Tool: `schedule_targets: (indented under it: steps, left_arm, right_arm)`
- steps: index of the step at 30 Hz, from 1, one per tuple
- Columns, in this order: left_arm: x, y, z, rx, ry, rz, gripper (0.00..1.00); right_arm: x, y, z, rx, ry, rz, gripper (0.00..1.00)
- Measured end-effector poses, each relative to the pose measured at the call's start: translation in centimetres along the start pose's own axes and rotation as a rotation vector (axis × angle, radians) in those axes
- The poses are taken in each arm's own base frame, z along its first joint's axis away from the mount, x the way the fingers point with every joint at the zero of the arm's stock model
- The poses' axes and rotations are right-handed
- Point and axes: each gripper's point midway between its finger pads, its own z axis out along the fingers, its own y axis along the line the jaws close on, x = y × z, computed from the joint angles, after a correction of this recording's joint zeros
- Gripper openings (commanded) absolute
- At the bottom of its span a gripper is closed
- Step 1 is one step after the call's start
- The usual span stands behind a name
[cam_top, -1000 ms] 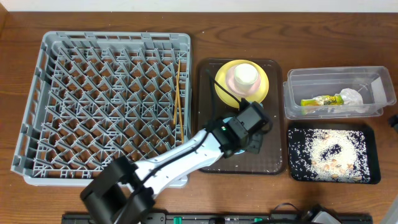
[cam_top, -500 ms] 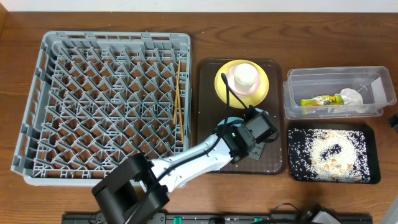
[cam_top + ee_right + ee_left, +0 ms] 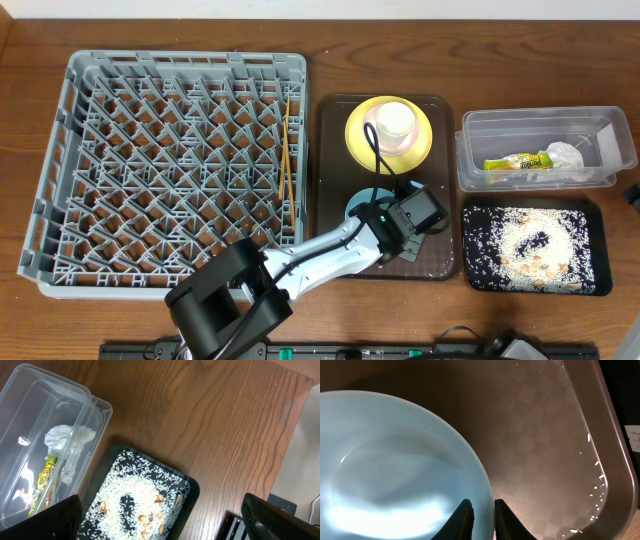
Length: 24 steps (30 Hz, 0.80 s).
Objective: Sort waste into correct bins and load items into the dishwasher rack
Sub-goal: 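Grip the rim of the blue bowl with the left gripper, then lift the bowl and carry it left over the dish rack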
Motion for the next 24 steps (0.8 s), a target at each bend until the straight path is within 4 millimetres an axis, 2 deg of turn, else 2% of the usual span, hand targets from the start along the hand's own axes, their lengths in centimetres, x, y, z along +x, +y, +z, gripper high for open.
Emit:
schedule_targets:
  steps: [4, 8, 17, 21, 24]
  left_arm:
    - [0.0, 0.0, 0.0, 0.0, 0.001, 0.001, 0.19]
    - [0.0, 0.0, 0.0, 0.0, 0.0, 0.003, 0.06]
    - [-0.3, 0.1, -0.1, -0.012, -0.017, 0.021, 0.06]
    - [-1.1, -0.3, -1.6, 0.011, -0.048, 0.016, 0.06]
    - [-2.4, -1.4, -4.2, 0.093, -0.086, 0.002, 0.06]
  right_arm:
    - [0.0, 0.0, 0.0, 0.0, 0.0, 0.0, 0.99]
    - [0.0, 0.0, 0.0, 0.0, 0.0, 0.0, 0.99]
    - [0.0, 0.0, 0.0, 0.0, 0.0, 0.0, 0.99]
    - [0.0, 0.0, 0.0, 0.0, 0.0, 0.0, 0.99]
    - [0.0, 0.0, 0.0, 0.0, 0.0, 0.0, 0.99]
